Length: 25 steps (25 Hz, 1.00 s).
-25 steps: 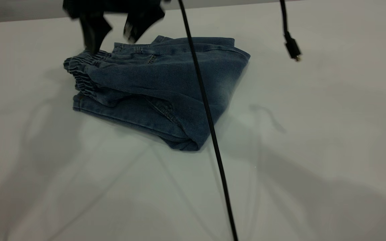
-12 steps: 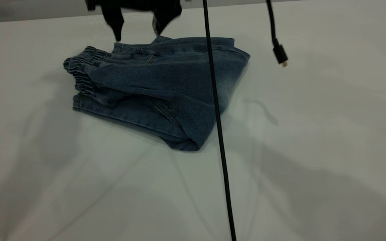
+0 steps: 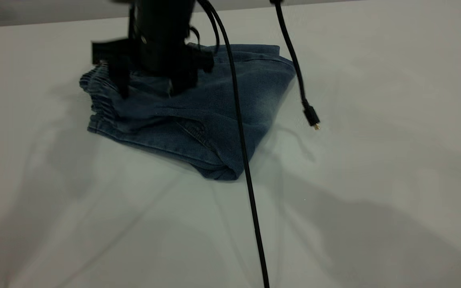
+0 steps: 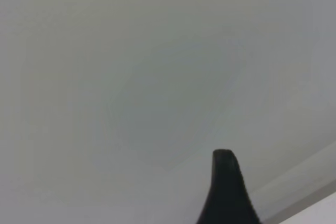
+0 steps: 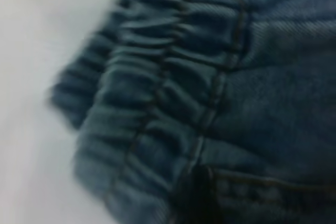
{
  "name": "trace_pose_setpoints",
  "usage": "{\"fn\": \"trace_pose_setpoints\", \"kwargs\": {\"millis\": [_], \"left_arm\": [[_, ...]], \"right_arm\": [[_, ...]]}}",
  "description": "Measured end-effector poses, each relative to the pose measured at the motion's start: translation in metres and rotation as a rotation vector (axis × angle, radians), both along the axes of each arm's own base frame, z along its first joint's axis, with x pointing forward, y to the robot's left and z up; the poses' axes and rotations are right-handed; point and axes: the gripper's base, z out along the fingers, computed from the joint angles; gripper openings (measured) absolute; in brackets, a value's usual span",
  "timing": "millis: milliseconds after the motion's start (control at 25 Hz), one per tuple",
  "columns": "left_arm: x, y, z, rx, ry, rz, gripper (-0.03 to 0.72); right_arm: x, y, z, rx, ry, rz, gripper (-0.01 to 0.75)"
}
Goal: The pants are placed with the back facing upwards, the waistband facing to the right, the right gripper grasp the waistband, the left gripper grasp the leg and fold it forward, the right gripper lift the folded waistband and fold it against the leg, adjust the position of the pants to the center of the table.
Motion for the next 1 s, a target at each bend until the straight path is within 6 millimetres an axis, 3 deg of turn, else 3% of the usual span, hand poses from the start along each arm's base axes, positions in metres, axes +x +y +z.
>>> {"fn": "trace_pose_setpoints", "kwargs": {"millis": [360,1000], "left_arm": [[-0.008,0.003,0.011,-0.011,-0.029,0.002,0.454],[-0.010,0.003,0.014,-0.019,-0.036,-0.001,0.454]], "right_arm": [[-0.007,-0.004,-0.014,-0.102,0.048,0.065,0.503],[-0.034,-0.022,-0.020,-0.365,0.241,0.582,0.501]]}}
